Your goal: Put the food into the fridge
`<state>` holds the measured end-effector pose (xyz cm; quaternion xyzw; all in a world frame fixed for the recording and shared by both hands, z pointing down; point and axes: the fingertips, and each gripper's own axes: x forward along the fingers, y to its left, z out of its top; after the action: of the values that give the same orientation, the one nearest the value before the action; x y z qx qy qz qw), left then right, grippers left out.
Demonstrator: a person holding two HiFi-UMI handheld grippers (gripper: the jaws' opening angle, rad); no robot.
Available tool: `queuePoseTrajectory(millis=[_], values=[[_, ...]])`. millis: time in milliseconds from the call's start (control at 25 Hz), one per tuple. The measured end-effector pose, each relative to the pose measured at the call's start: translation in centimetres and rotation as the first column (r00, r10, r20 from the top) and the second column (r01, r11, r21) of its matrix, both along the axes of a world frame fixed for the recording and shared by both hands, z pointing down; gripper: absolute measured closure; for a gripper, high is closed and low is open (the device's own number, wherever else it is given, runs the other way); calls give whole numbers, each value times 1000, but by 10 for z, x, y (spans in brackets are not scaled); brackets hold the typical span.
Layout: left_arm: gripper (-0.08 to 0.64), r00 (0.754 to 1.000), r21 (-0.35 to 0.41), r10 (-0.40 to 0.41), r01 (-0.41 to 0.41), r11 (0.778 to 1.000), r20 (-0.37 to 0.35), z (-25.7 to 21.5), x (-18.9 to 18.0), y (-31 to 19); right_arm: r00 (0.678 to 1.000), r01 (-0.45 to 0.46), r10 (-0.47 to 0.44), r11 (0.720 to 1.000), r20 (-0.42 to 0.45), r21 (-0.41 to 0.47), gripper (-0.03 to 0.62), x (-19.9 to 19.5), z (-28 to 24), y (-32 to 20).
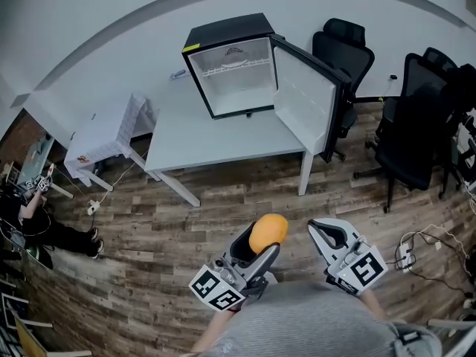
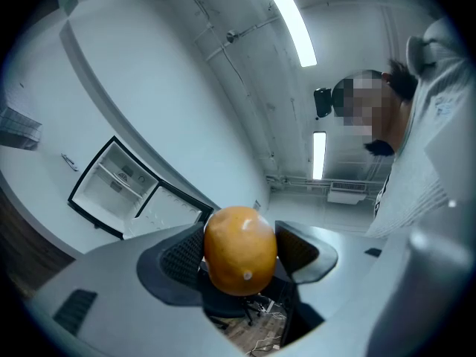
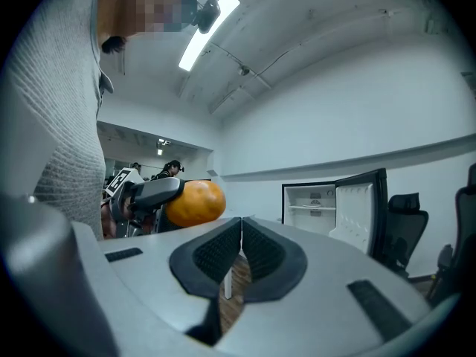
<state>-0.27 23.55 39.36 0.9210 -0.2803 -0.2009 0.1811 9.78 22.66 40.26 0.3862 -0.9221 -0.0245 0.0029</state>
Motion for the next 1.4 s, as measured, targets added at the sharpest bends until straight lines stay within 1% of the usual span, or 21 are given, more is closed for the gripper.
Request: queuePoseTrajectory(millis=[120,360,480,600,800,1120,1400], values=[[251,1000,4,-5,5,1000,-4,1,-19,-32,1000,18,-18,1000,-9,3,579,-20,0,-30],[252,1000,8,-18,18,1000,-14,-2,-59,-101,1000,17,-17,1000,-22,10,579,-59,-7,-98],[252,1000,8,-12,12,1000,-13,-5,-76,-130,999,25,-25,1000,-27,13,578,-77,-11,-126],[252,1000,3,3,-3,1000,-14,-7,-91,-159,1000,-3,4,1000,-27,14,579,-90,-15,-159],[252,999,17,42,-41,999,-16,-11,-109,-202,999,24,-24,1000,-48,6,579,-120,-16,-196],[252,996,31,84,-84,996,-6,-9,-142,-255,999,7,-6,999,-44,32,579,-160,-20,-249],[252,989,33,145,-145,989,-3,-9,-153,-291,998,-38,39,999,-50,19,579,-176,-19,-281]])
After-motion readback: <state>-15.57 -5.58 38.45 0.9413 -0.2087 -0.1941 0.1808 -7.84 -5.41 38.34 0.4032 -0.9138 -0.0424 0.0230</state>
